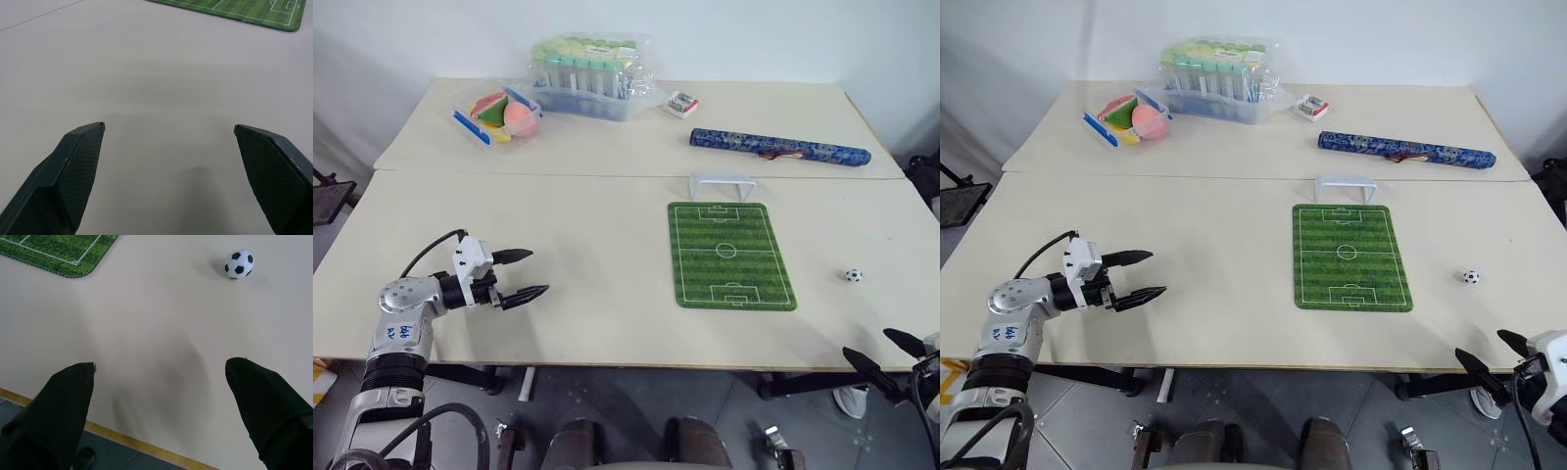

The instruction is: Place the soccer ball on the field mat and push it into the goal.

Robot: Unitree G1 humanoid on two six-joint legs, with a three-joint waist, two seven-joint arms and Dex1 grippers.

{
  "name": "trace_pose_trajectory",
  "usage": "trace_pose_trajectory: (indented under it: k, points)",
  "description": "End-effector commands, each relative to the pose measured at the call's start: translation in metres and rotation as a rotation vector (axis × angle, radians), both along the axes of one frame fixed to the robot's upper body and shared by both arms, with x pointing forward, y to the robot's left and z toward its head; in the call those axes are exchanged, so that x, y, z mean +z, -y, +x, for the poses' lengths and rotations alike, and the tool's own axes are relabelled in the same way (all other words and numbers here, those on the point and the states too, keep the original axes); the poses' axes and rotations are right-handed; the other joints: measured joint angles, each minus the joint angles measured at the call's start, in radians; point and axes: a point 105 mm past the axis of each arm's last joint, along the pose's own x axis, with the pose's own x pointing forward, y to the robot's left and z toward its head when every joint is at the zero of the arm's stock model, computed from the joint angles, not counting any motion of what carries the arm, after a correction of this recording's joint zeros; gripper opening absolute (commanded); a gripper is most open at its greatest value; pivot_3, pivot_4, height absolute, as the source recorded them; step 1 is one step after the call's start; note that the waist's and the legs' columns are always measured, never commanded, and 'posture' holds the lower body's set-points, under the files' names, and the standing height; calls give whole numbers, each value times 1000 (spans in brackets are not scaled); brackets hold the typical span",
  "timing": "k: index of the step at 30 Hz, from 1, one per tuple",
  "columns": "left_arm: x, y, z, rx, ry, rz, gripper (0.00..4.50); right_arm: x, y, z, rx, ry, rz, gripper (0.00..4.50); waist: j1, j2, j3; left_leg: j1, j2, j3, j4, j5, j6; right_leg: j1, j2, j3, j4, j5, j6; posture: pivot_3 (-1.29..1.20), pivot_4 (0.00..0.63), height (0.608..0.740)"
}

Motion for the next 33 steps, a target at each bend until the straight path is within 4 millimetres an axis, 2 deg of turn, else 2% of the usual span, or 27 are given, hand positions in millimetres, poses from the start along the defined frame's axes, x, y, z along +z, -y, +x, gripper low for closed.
trace_pose_trajectory:
  k: [1,4,7,12,16,18,23,28,33]
  points:
    - [1,-2,-4,-39,-4,55,4500,2,1,-2,-6,20,0,4465,0,0,0,0,0,0,0,0,0,0,0,0,0,0,0,0,150,740]
    - [2,-6,5,47,-27,16,4500,2,2,-3,-18,24,9,4465,0,0,0,0,0,0,0,0,0,0,0,0,0,0,0,0,150,740]
    - [7,-2,5,26,6,14,4500,3,3,-5,-24,24,15,4465,0,0,0,0,0,0,0,0,0,0,0,0,0,0,0,0,150,740]
    - [18,2,9,39,29,-33,4500,22,1,-2,-12,50,6,4465,0,0,0,0,0,0,0,0,0,0,0,0,0,0,0,0,150,740]
    - [28,10,13,47,39,-80,4500,41,3,11,-17,58,28,4465,-1,0,0,0,1,0,0,0,0,0,0,0,0,0,0,0,150,740]
    - [36,20,14,21,62,-118,4500,50,8,25,-28,56,14,4465,-2,0,0,0,1,0,1,0,0,0,0,0,1,0,0,0,150,740]
    - [40,47,6,-68,46,-181,4500,65,10,55,-29,67,48,4465,0,-1,0,0,0,0,1,0,0,0,1,0,1,0,0,0,150,740]
    - [34,70,-8,-142,45,-182,4500,57,8,80,-8,28,86,4465,2,-1,1,-1,-1,-1,2,0,0,0,1,0,0,0,0,0,150,740]
    - [30,74,-21,-163,50,-183,4500,39,11,97,-21,0,102,4465,0,-1,1,-4,0,-2,4,0,0,-1,1,-2,0,0,0,0,150,740]
